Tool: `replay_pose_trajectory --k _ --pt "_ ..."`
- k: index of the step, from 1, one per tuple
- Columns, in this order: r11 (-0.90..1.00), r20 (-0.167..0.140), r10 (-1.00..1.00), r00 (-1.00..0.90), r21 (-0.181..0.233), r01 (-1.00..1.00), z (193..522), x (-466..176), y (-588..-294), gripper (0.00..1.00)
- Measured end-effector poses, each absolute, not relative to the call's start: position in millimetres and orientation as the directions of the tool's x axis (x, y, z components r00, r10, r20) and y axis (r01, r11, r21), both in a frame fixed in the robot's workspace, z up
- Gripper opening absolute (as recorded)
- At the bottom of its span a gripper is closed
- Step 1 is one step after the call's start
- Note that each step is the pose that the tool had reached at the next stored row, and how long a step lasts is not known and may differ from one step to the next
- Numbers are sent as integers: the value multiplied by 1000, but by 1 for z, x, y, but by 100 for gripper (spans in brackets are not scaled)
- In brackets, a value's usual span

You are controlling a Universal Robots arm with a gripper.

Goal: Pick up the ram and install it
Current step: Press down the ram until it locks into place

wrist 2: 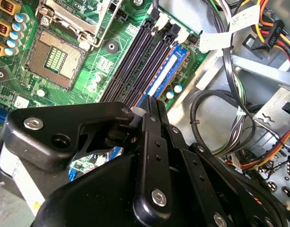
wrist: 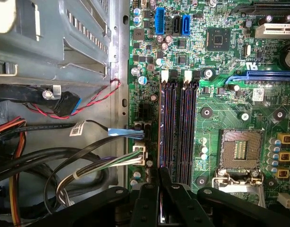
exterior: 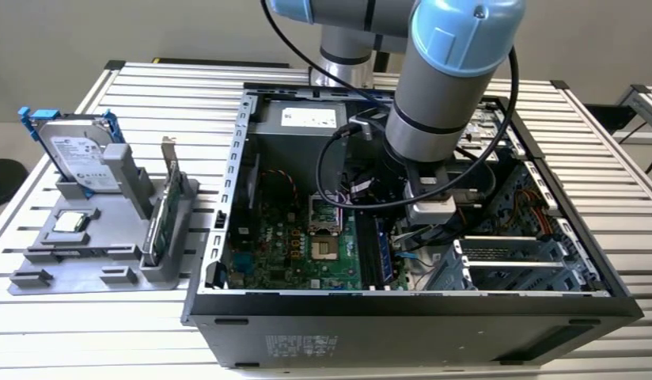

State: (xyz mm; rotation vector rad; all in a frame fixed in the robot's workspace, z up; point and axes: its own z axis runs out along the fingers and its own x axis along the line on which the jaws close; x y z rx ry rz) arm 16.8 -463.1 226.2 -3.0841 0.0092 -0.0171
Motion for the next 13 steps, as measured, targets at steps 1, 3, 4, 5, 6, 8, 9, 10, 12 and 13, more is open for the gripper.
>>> replay_pose_trajectory --k 1,3,4,5,6,8,9,10,12,13 --pt "-998 11 -6 1000 -57 -6 226 17 -463 0" --pt "-998 11 -6 1000 -57 -5 226 17 -463 0" --pt "-998 11 -6 1000 -57 -6 226 17 -463 0" --pt "-998 11 -6 1000 -57 -6 226 17 -463 0" --pt "-998 11 -6 1000 -57 -6 226 17 -463 0" --pt "-998 11 -6 1000 -57 -6 226 17 -463 0" --pt "-998 11 -6 1000 -58 -6 226 17 -463 0" --pt "-998 11 -6 1000 -58 -6 226 17 -463 0" --pt "-998 11 -6 1000 -57 -6 226 17 -463 0" --pt "-998 11 -6 1000 -57 -6 226 17 -463 0"
